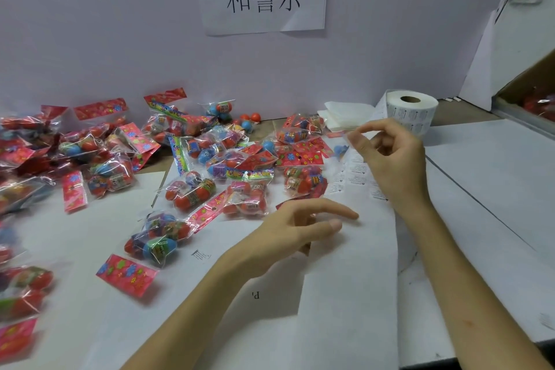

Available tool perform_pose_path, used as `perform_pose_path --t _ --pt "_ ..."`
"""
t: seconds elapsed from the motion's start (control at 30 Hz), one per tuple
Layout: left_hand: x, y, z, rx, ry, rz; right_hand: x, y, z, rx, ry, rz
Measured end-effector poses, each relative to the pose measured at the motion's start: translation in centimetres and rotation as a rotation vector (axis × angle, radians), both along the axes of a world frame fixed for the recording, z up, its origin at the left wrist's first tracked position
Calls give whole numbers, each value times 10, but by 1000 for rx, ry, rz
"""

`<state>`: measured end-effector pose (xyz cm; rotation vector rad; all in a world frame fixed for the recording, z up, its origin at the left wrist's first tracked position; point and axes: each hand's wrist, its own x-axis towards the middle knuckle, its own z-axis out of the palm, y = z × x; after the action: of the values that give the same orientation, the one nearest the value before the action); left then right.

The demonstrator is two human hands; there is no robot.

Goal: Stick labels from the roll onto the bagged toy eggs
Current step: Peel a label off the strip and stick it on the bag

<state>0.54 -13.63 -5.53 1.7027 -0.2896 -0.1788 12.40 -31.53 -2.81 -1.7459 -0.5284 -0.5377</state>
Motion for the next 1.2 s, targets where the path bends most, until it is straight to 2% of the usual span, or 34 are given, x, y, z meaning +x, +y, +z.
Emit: perform_pose_path --t 0.13,0.23,0.33,0.4,0.53,0.6,0.67,0.73,0.87,0.97,1.2 --pt "0 11 6 15 -43 129 -2 0 2 -35 -12 36" --pt "2 18 7 -72 -46 262 -2 -1 4 81 26 106" --pt "3 25 9 -21 -114 290 0 -3 7 187 60 137" --pt "0 26 11 12 -36 97 1 -5 8 249 96 170" --pt "-8 21 14 52 205 -494 6 -13 9 331 185 227" --pt "-9 21 17 120 262 -590 6 -17 11 354 178 241" --pt "-8 24 17 174 227 -528 5 -18 13 364 135 254" --pt "-7 25 15 151 157 -356 2 -17 15 399 135 279" --pt "2 24 12 -147 38 54 -5 -19 18 436 260 519" --pt "5 27 11 -279 -12 175 -10 -12 16 252 280 645" --pt "8 23 10 -342 -45 441 -23 15 6 -127 312 872"
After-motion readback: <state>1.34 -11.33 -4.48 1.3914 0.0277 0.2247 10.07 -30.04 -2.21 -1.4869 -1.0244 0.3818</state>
